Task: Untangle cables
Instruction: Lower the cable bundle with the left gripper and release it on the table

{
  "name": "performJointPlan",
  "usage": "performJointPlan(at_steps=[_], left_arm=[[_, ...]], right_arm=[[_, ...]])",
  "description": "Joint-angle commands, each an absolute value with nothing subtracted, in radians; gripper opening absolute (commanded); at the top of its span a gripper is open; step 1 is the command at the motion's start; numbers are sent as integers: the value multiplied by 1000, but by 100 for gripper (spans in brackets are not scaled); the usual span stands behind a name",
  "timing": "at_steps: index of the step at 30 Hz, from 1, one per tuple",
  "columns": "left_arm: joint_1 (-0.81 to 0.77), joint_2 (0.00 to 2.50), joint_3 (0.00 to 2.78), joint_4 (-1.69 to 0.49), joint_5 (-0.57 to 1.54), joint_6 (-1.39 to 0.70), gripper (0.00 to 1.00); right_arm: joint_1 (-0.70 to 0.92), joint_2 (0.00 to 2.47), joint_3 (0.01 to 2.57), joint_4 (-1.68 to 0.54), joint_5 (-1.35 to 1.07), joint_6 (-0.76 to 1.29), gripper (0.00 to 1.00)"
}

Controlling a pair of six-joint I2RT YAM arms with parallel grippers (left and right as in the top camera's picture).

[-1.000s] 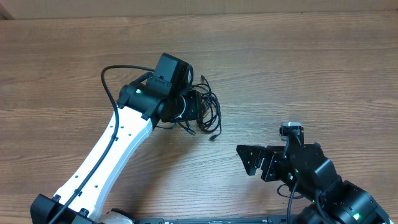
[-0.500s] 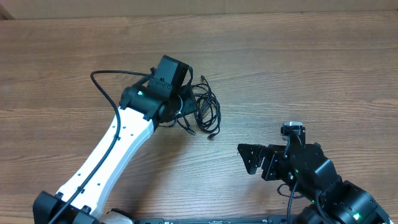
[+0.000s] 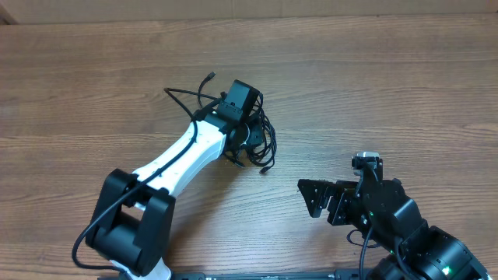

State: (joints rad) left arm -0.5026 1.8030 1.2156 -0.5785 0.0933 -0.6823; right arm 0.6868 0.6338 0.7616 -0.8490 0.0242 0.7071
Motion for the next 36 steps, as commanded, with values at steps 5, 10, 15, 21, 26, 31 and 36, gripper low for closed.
performJointPlan(at_steps=[5,10,15,21,26,31,36], left_arm=[[-504,1823,1209,-567,105,-657,4],[-501,1803,1294,-682,105,-647,4],[-501,1737,1447,-891,109,-461,4],[-502,1633,1599,-1081,244,-120,4],[-502,1557,1611,-1129,405,58,4],[-505,1539,1611,-1177,473,96,4],[-505,1539,1611,-1207,648,189,4]], right_arm=[[681,631,759,-844,36,709,100],[681,631,759,-845,36,709,100],[681,631,759,-845,30,709,100],[681,631,759,-843,-1,704,100],[681,640,759,-813,-8,703,100],[681,696,759,-675,-130,705,100],[681,802,759,-596,-120,670,93]])
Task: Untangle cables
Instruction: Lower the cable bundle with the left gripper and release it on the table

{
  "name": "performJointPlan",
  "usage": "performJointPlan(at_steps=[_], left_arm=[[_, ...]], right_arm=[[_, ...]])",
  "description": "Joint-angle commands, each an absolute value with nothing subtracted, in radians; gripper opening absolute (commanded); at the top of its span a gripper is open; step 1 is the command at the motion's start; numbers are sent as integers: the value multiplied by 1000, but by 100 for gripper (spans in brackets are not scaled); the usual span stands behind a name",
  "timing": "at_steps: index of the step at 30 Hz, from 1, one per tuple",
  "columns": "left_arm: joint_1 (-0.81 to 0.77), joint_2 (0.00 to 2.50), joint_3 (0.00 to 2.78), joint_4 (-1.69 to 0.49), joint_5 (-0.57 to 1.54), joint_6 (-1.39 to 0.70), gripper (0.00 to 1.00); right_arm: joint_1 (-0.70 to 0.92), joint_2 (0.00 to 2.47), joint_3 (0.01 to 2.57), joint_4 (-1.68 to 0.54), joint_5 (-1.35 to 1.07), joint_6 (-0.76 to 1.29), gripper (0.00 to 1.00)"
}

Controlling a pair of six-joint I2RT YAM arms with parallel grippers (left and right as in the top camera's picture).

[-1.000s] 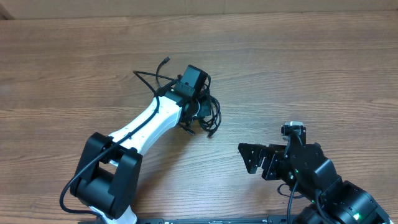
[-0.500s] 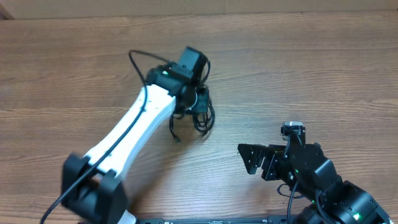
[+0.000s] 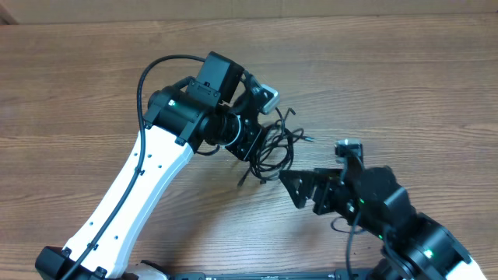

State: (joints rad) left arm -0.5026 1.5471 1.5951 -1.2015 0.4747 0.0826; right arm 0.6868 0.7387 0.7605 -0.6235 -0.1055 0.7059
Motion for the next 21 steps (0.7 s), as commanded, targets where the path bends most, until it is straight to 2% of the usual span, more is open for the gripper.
performJointPlan(at_steps=[1,6,11,15,21], left_arm=[[-505,1539,1611,-1207,671,191,4],[-503,1538,1611,-1208,754,194,4],[-458,1509,1627,-1251,734,196,4],[-336,1450,1643,-1282,674,180,4],[-90,1368,1643,-1255,632,24,4]], right_arm=[[681,835,759,-589,-108,653,91],[678,987,759,-577,37,663,89],[634,1073,759,-677,210,901,88],[549,1063,759,-767,210,935,86],[438,1017,759,-851,209,935,86]])
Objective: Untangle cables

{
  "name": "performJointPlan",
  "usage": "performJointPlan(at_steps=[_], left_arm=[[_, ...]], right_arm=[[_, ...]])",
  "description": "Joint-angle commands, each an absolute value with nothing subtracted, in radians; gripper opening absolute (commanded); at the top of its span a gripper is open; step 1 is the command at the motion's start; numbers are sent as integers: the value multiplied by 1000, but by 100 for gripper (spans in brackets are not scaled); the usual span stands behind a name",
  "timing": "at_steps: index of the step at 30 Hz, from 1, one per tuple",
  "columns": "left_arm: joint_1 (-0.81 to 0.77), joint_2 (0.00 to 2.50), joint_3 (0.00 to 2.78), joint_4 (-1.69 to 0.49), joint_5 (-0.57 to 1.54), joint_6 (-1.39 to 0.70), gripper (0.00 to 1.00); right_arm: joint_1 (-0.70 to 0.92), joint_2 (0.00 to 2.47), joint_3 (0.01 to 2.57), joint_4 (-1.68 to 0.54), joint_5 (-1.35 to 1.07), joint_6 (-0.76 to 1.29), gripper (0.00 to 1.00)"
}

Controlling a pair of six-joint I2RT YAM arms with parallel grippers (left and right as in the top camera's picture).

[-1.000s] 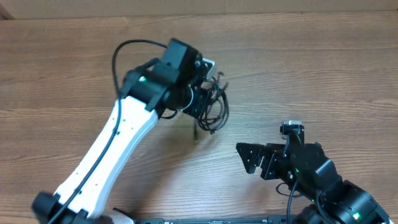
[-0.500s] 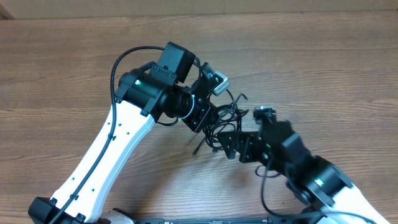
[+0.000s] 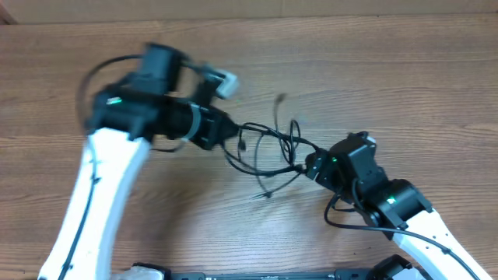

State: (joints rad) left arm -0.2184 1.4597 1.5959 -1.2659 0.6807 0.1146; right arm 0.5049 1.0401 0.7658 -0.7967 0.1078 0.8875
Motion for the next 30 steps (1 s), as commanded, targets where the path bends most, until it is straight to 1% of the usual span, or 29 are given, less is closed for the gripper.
performJointPlan(at_steps=[1,5,10,15,17,19,24,25,26,27,29,30], left_arm=[[-60,1363,1643,-1253,632,9,4],[30,1361,1643,-1260,632,-38,4],[47,1361,1641,-1259,610,-88,4],[22,1362,1638,-1272,628,-115,5],[-8,1366,1637,-1280,627,-142,11],[-54,1373,1634,-1282,627,-168,14],[-216,1417,1616,-1231,585,-273,28],[-292,1448,1605,-1192,542,-336,33],[-327,1465,1599,-1171,519,-371,38],[-389,1504,1590,-1126,479,-439,49],[-457,1562,1589,-1074,442,-509,64],[-485,1589,1590,-1049,434,-533,66]], right_arm=[[428,1009,759,-857,209,935,86],[414,988,759,-871,209,935,86],[414,988,759,-877,189,925,87],[414,987,760,-823,40,725,86],[414,976,771,-818,24,700,86],[413,954,797,-824,23,698,86],[411,842,905,-853,41,698,87],[411,787,945,-882,75,698,98],[411,758,963,-902,95,698,100],[411,709,987,-942,134,699,100],[411,657,1002,-988,171,703,100],[411,632,1005,-1010,189,706,100]])
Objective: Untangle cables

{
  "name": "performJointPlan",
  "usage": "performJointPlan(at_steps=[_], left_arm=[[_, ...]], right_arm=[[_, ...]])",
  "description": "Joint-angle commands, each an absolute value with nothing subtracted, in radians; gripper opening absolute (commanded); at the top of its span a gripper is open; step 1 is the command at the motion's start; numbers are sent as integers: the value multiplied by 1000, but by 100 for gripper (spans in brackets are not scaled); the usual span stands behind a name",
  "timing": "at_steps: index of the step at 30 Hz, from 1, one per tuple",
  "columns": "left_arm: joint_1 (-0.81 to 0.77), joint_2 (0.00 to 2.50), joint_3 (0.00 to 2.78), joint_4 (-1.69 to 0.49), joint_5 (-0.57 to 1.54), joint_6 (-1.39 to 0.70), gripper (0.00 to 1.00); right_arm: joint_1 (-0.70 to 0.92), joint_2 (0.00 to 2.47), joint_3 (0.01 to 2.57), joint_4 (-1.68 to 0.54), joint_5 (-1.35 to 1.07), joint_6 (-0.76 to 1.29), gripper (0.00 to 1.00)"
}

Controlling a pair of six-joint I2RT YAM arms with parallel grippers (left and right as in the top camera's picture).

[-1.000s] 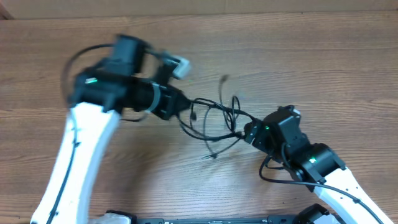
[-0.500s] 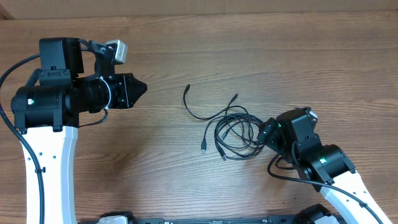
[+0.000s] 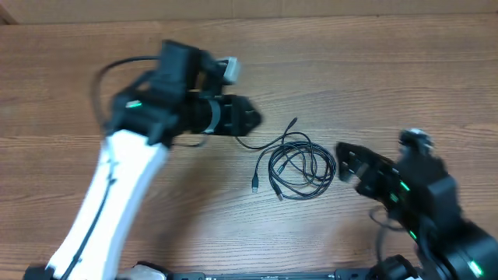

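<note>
The black cables [image 3: 296,167] lie on the wooden table as a loose coil at centre. Two plug ends stick out at the coil's lower left, and one strand rises to the upper right. Another thin strand [image 3: 247,145] runs left from the coil to just below my left gripper [image 3: 249,118], which hovers up and left of the coil. That gripper is seen side-on and blurred, so its jaws cannot be read. My right gripper [image 3: 345,162] stands open just right of the coil, close to its edge, with nothing between the fingers.
The wooden table [image 3: 373,70] stretches around the coil on all sides. The white left arm [image 3: 109,202] crosses the lower left, and the black right arm [image 3: 436,218] fills the lower right corner.
The cables were stretched taut between both grippers. Now they lie slack in a coil on the table. The right gripper has let go and drawn back to the right, and the left gripper has shifted right.
First the left gripper was down on a tangled clump at centre while the right waited open at lower right. Then the clump hung from the left gripper as the right came close. Both pulled it apart, and now a looser coil rests on the table.
</note>
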State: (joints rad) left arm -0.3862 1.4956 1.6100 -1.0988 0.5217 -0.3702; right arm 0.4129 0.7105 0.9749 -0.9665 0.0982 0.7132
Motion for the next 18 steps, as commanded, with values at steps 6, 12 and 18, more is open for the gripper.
performJointPlan(at_steps=[6,12,18], left_arm=[[-651,1831,1590,-825,435,-638,58],[-736,2059,1590,-702,438,-723,51],[-756,2196,1590,-652,463,-775,10]], right_arm=[[411,516,1006,-1148,254,706,100],[411,511,1006,-1192,254,706,100],[411,511,1006,-1192,253,706,100]])
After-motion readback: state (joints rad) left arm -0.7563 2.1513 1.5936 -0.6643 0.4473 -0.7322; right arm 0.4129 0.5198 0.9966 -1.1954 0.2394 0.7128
